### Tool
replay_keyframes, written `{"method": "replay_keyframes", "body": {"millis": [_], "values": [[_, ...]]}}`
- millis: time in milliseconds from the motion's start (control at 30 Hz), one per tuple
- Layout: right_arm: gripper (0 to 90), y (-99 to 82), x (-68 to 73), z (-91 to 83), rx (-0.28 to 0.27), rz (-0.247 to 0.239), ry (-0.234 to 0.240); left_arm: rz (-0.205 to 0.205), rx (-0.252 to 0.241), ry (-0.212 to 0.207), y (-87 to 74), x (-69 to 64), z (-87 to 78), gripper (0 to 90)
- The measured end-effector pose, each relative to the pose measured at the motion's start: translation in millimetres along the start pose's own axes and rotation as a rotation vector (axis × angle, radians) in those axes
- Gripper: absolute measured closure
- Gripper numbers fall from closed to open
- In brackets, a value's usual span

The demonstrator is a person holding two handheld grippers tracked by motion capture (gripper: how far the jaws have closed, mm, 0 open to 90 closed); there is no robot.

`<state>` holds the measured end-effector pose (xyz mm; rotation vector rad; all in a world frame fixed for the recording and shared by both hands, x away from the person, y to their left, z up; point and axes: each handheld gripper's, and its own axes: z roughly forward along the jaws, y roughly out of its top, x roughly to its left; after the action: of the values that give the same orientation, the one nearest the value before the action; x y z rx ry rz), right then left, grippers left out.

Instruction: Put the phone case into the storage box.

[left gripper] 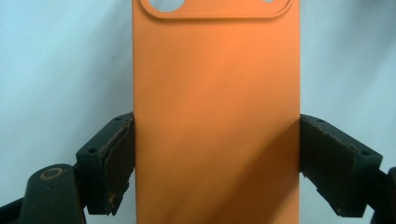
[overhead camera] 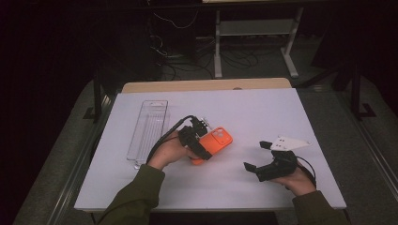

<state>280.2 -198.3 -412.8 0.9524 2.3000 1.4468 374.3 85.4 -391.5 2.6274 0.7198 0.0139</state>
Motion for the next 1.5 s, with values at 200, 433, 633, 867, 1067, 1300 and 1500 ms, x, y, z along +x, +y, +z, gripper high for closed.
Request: {"method": "replay_keyframes", "body": {"millis": [200,433,633,867,1067,1300,1500], "values": [[0.0,0.2,-2.1,3.1,0.021,0.028,-0.008,-0.017,-0.029,-0.016,-1.1,0.4,-5.2,16.4],[0.0,1.4,-6.0,7.5,0.028,0.039,-0.009,-0.008,-0.037,-0.042,-1.7,-1.0,-5.9,16.4],[0.0,2.4,-7.6,9.8,0.026,0.042,-0.024,-0.003,-0.036,-0.038,-2.2,-0.4,-6.0,16.4],[0.0,7.3,-11.0,19.4,0.020,0.049,-0.035,-0.013,-0.039,-0.044,-3.2,1.0,-5.9,16.4],[0.0,12.8,-10.6,27.5,0.012,0.058,-0.033,-0.009,-0.034,-0.044,-4.0,1.3,-5.7,16.4],[0.0,21.0,-11.6,38.0,-0.006,0.052,-0.027,-0.014,-0.029,-0.046,-4.1,1.1,-5.0,16.4],[0.0,26.5,-14.8,44.0,-0.019,0.057,-0.029,-0.018,-0.029,-0.049,-4.3,1.7,-5.1,16.4]]}}
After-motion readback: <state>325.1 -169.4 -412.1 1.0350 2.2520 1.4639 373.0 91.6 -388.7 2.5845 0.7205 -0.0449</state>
